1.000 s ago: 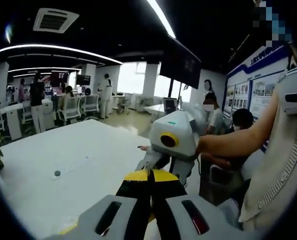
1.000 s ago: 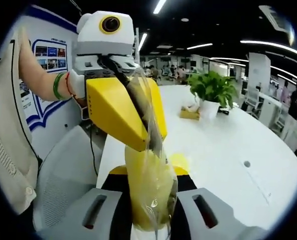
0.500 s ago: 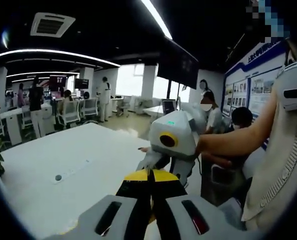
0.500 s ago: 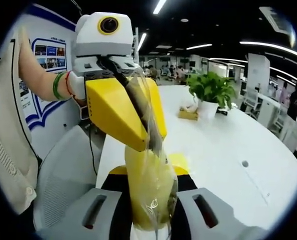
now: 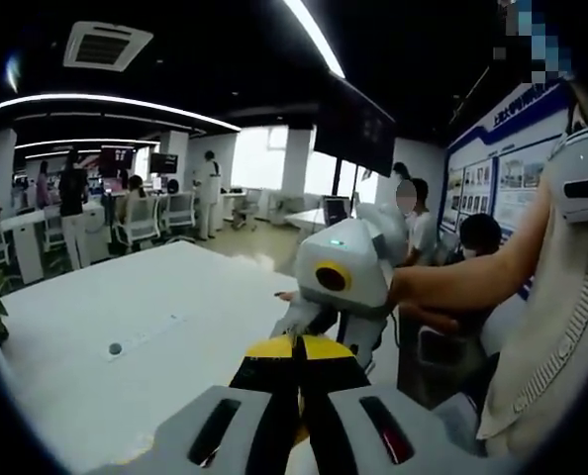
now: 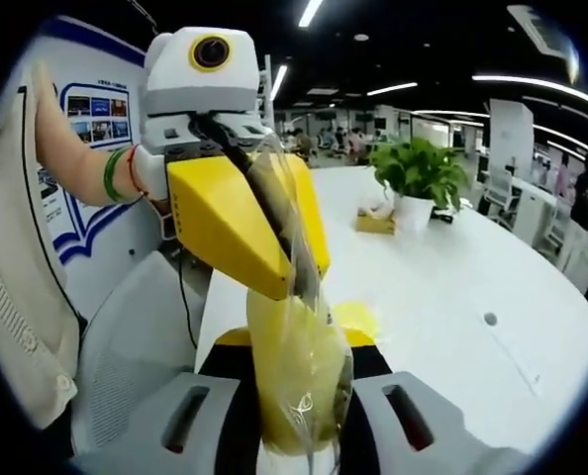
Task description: Compare the silicone blocks by pressing each to a similar depth, holding the contact briefly, and releasing to observe deformation and rebound differences across the visible hardness samples.
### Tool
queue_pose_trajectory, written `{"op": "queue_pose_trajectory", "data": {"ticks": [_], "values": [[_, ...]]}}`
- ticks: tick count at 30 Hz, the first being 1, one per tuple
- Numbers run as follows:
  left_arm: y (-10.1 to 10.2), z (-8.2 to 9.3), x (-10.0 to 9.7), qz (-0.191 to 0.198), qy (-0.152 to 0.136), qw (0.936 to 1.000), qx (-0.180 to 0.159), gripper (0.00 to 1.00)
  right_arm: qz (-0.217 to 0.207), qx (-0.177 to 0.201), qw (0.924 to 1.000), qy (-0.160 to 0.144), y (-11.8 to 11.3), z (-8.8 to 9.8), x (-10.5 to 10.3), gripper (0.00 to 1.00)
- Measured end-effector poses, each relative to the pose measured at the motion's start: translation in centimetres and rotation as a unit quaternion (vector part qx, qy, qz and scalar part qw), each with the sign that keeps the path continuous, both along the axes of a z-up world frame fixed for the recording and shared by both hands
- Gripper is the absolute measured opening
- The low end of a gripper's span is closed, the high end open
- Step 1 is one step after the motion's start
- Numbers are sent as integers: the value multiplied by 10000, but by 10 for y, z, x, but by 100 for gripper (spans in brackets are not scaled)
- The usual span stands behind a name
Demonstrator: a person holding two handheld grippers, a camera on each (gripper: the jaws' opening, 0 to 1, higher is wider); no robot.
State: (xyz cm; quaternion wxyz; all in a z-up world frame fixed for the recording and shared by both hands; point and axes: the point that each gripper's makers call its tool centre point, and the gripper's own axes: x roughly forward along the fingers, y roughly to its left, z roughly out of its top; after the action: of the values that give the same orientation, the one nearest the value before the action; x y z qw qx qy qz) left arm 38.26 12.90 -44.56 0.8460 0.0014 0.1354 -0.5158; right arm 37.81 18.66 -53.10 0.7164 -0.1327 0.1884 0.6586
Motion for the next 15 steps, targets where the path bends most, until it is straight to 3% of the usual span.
{"op": "queue_pose_trajectory", "data": {"ticks": [6, 10, 15], "values": [[0, 0, -1, 56, 55, 10000, -15, 0, 38, 3, 10000, -7, 0, 0, -1, 18], [0, -1, -2, 56, 41, 10000, 14, 0, 97, -6, 9996, -255, -1, -1, 0, 20], [-2, -2, -3, 41, 32, 10000, 47, 0, 94, -66, 9998, -153, -3, -3, -1, 21]]}}
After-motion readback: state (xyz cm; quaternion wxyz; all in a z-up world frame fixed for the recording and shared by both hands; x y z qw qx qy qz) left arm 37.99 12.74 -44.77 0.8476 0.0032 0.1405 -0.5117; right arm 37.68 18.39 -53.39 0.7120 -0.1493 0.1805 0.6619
